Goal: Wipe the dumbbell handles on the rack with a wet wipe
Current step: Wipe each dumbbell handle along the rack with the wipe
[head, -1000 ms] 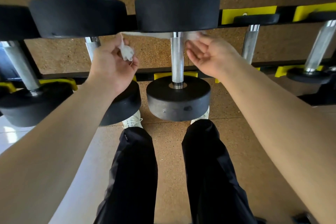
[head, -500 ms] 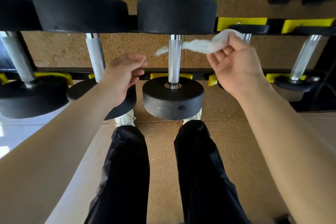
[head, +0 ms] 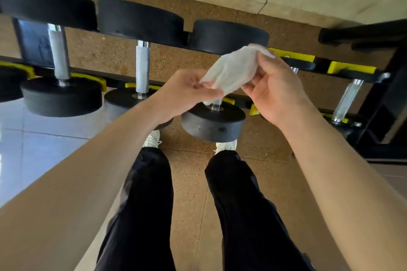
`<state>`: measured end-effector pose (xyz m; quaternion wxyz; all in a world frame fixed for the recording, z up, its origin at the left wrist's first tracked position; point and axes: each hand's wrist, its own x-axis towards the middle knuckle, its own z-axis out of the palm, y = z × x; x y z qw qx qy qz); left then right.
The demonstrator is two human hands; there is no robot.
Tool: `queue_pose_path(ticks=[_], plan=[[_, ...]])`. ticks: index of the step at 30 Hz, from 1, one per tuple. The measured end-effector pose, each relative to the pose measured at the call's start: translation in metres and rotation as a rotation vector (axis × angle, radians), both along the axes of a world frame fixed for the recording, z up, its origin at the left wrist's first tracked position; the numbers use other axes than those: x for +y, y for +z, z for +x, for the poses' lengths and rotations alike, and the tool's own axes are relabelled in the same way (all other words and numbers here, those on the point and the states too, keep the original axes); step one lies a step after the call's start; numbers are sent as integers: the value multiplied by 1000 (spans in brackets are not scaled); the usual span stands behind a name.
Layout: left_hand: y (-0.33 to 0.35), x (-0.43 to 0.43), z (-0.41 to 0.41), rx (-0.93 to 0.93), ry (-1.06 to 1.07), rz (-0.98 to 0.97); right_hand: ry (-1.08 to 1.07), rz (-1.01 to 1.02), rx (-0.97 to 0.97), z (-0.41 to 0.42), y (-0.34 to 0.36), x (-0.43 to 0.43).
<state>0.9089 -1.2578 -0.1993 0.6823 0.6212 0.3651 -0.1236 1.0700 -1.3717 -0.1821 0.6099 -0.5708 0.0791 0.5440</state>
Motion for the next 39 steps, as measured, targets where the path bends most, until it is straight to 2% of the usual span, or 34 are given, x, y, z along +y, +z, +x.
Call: queue_pose_path(ticks=[3, 7, 12, 15, 17, 20, 23, 27, 31, 36, 37, 39], plan=[[3, 8, -30, 19, 55, 24, -40, -74, 4, -8, -3, 16], [5, 17, -63, -53, 258, -35, -61, -202, 56, -35, -15, 35], [-6, 30, -89, -112, 573, -172, 247, -181, 286, -93, -25, 49], [-7, 41, -106, -102, 670, -207, 303, -94, 339, -124, -28, 58], [-9, 51, -120, -67, 696, -186, 351, -96, 271, -140, -27, 68], [-13, 68, -138, -7, 753, -170, 525, -163, -36, -166, -26, 86], [-13, 85, -152, 10, 728, -107, 534, -194, -245, -186, -23, 104], [-16, 106, -170, -33, 683, -81, 461, -272, -302, -197, -20, 125], [-18, 119, -179, -40, 679, -194, 329, -283, -253, -200, -23, 134], [-19, 127, -174, 28, 613, -215, 222, -251, -83, -193, -26, 140], [-18, 126, -170, 16, 560, -215, 219, -217, -35, -191, -25, 141], [-23, 122, -162, 6, 335, -94, 198, -143, 37, -184, -22, 139]])
